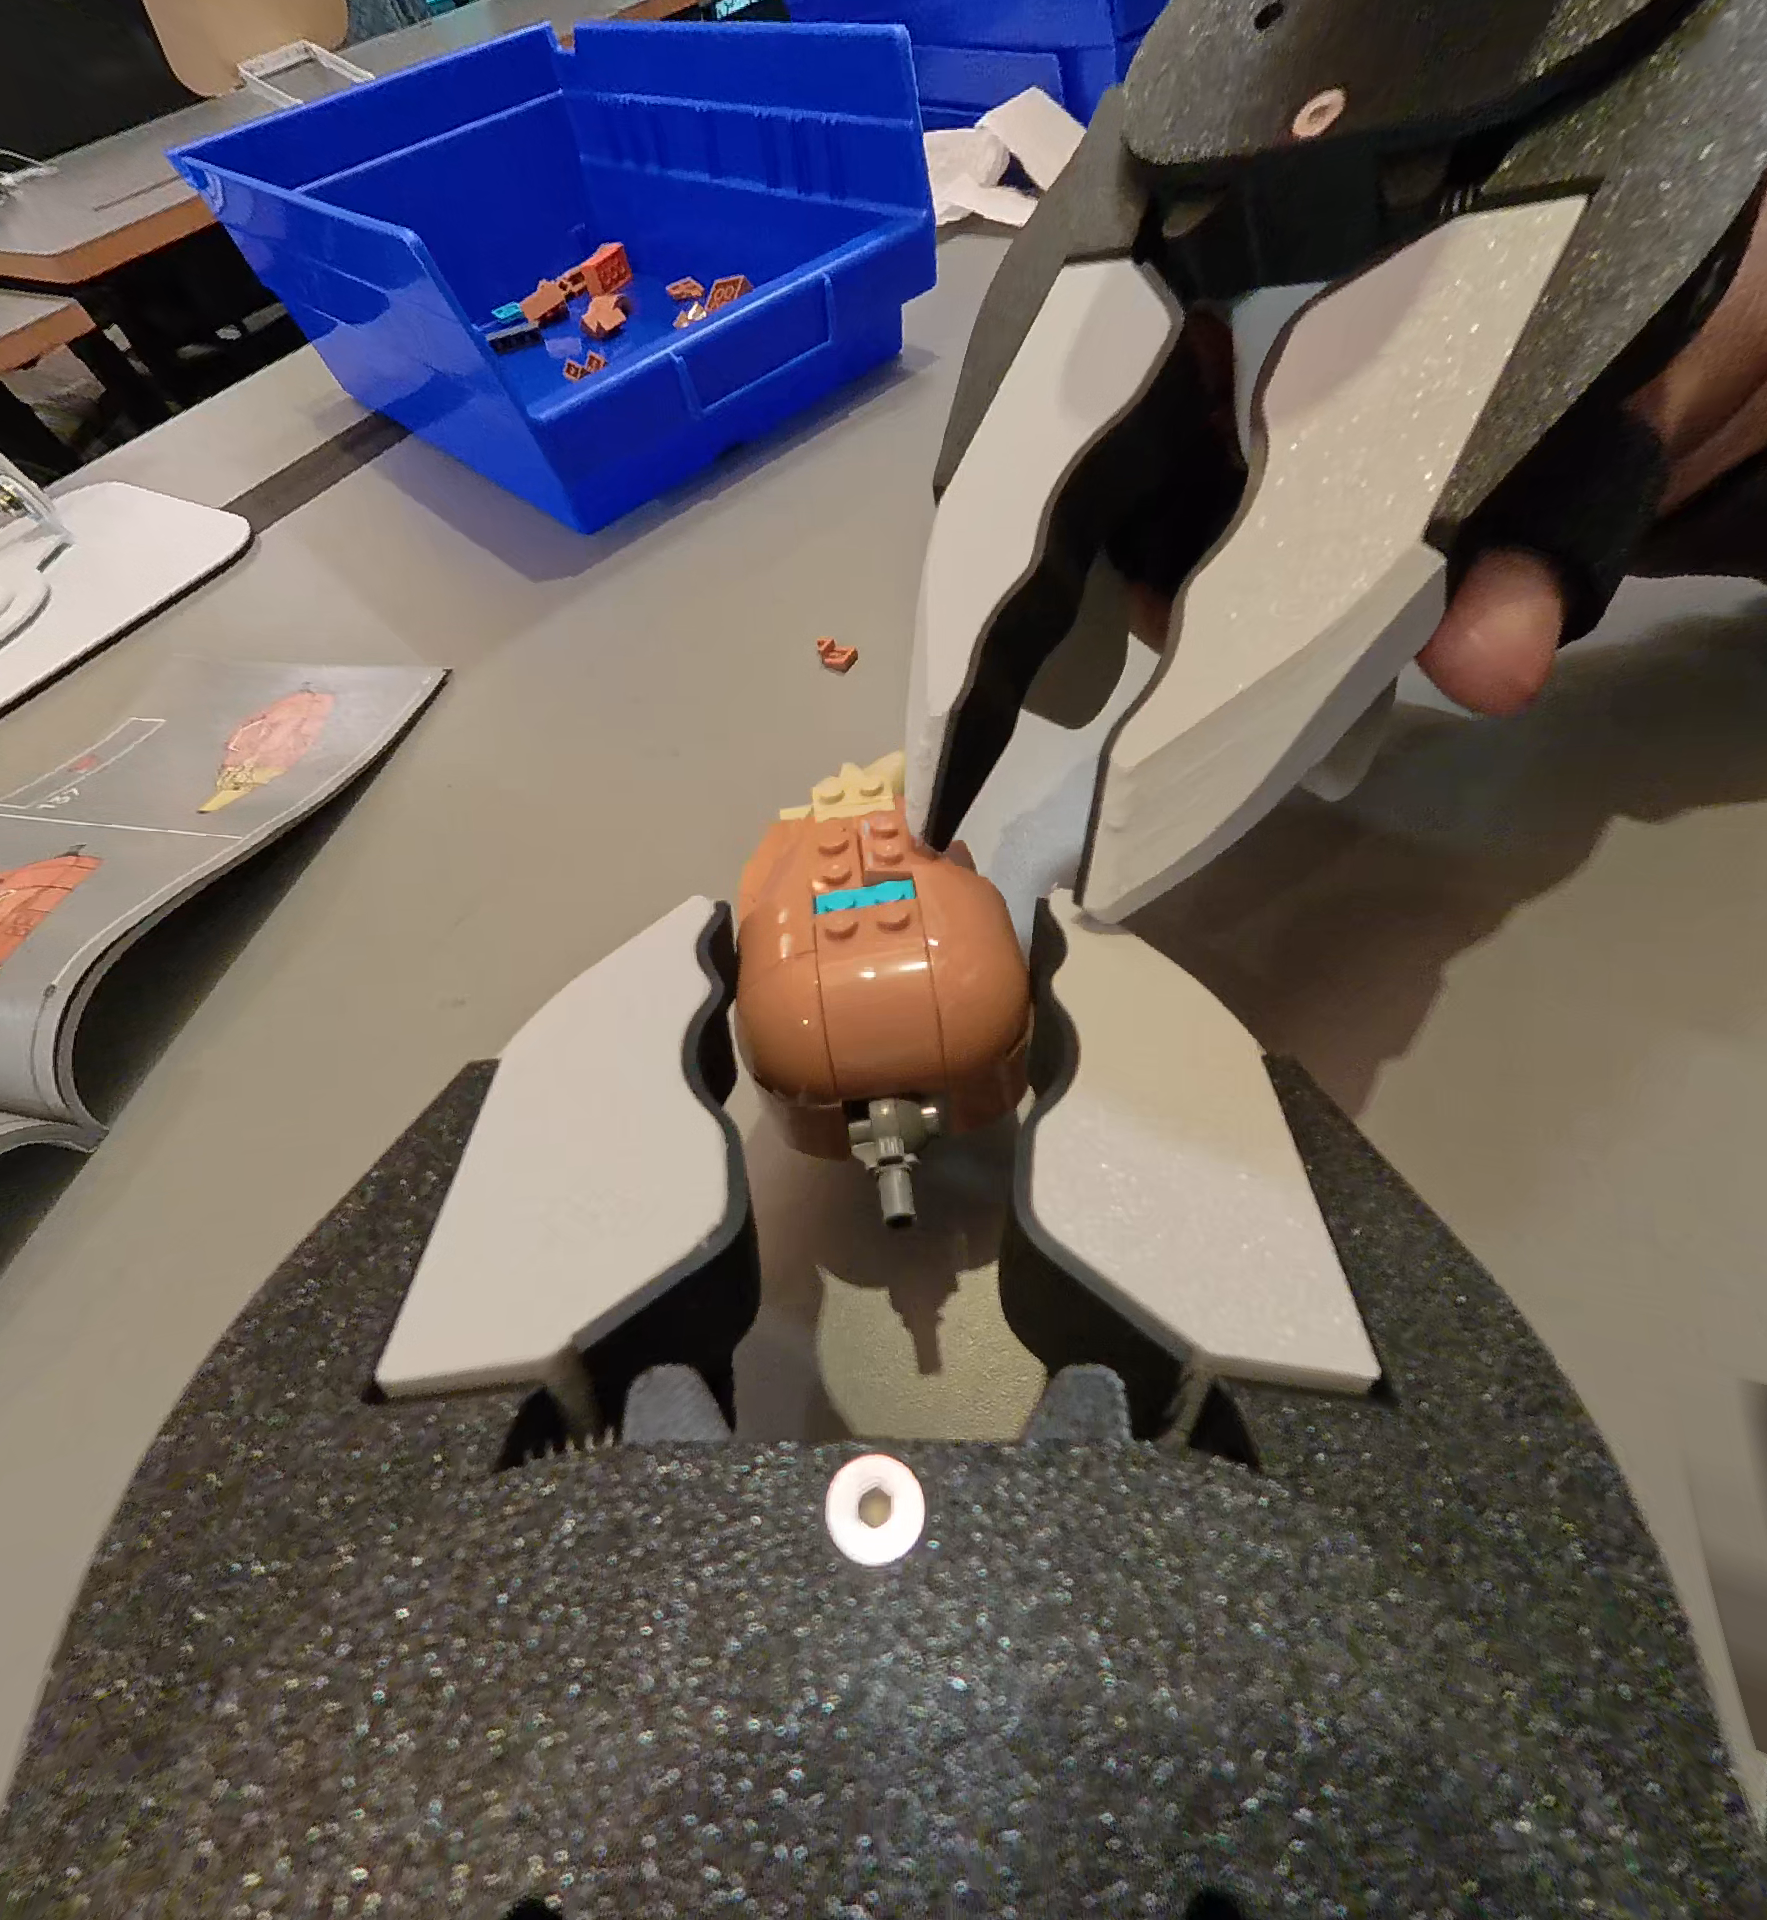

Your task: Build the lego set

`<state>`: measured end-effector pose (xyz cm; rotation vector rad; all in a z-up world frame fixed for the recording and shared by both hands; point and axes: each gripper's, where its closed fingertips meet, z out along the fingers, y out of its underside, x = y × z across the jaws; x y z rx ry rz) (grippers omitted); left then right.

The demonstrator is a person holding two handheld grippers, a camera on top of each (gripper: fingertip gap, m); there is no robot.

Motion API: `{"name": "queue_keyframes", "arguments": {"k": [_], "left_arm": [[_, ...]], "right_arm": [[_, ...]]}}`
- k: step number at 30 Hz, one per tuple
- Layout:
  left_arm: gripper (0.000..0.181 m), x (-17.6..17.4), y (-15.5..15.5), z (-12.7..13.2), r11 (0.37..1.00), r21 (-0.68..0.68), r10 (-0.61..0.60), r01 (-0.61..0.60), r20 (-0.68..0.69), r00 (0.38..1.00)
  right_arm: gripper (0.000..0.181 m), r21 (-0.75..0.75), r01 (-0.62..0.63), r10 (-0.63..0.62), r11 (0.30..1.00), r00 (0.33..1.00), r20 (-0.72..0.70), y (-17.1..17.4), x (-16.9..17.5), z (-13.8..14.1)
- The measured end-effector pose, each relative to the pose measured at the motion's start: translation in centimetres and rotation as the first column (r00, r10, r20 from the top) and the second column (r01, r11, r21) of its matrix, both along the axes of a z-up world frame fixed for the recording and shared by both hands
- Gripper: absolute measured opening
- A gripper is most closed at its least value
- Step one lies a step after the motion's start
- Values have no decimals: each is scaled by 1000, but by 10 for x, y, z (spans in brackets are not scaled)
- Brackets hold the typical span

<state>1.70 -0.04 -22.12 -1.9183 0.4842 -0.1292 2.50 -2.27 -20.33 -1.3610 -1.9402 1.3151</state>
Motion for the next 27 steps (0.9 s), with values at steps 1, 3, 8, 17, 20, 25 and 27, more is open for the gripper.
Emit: {"name": "queue_keyframes", "arguments": {"k": [1,3,8,17,20,25,27], "left_arm": [[55,0,0,0,1000,2,-2,2,-1,1000],[55,0,0,1,1000,6,-2,2,-3,1000],[55,-2,-1,0,1000,4,-6,6,-3,1000],[54,-9,-2,7,1000,22,-19,18,66,998],[54,-9,-2,9,999,29,-26,24,80,996],[55,-7,-2,16,998,59,-43,37,107,993],[55,-6,-3,19,997,72,-49,41,113,992]], "right_arm": [[27,-2,-2,2,1000,1000,-2,0,0,0],[27,6,-5,5,1000,1000,-10,-1,1,2],[28,34,2,0,999,998,-60,4,5,7],[45,477,159,-21,865,960,-281,33,7,-8],[52,635,171,40,753,952,-304,29,2,-15],[55,781,247,149,574,906,-396,15,-7,-7],[55,801,286,176,526,885,-431,11,-9,-2]]}}
